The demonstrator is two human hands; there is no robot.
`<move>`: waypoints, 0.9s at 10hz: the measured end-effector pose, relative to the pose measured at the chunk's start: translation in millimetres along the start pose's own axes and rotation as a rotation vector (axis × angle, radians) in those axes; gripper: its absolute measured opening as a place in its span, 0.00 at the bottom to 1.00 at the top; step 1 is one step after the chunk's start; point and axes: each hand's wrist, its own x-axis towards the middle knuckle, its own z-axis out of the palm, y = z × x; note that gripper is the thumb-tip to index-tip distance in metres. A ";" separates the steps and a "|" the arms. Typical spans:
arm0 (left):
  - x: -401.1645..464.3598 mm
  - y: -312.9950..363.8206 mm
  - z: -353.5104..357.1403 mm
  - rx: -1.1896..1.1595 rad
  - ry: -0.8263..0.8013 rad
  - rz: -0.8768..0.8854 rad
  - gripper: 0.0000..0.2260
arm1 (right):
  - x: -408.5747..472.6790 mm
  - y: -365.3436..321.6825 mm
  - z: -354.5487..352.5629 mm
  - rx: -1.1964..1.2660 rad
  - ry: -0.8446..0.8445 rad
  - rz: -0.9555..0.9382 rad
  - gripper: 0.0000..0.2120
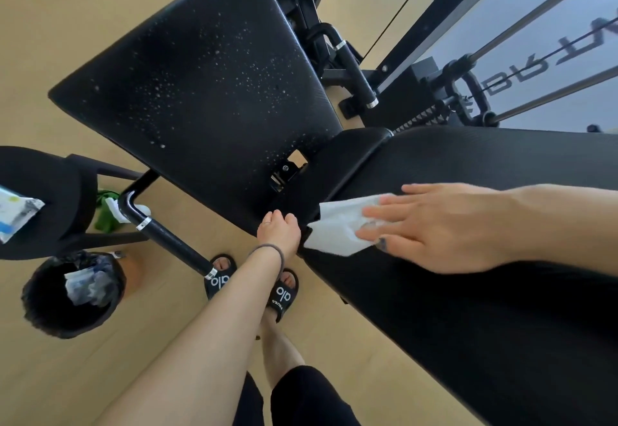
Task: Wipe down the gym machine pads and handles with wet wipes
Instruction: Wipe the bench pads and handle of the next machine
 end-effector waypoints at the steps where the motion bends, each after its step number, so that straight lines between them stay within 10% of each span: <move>1: -5.6 3.4 2.7 0.146 -0.039 0.056 0.19 | 6.3 24.4 -6.0 -0.088 0.069 0.172 0.26; 3: -2.1 -3.1 0.8 0.346 -0.117 0.096 0.16 | -19.4 -64.7 23.1 -0.079 0.005 -0.180 0.25; 5: 10.1 -7.7 6.7 0.440 -0.070 0.131 0.17 | 18.7 27.2 1.5 0.038 0.137 0.290 0.28; 8: 10.7 -8.4 7.5 0.460 -0.037 0.177 0.21 | 44.4 -42.2 10.2 0.018 0.092 -0.006 0.26; 9: 8.5 -8.1 7.4 0.347 -0.047 0.154 0.17 | 65.1 27.0 -12.0 0.020 0.144 0.303 0.30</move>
